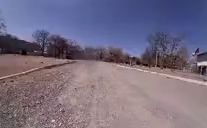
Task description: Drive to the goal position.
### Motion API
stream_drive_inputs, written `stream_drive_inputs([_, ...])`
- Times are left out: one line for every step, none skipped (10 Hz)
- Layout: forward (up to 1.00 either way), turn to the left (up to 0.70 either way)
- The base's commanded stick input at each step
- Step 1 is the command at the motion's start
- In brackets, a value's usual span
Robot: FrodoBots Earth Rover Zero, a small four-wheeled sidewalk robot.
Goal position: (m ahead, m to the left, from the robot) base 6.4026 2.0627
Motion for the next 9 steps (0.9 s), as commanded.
stream_drive_inputs([1.0, 0.0])
stream_drive_inputs([1.0, 0.0])
stream_drive_inputs([1.0, 0.0])
stream_drive_inputs([1.0, 0.0])
stream_drive_inputs([1.0, 0.0])
stream_drive_inputs([1.0, 0.0])
stream_drive_inputs([1.0, 0.0])
stream_drive_inputs([1.0, 0.0])
stream_drive_inputs([1.0, 0.0])
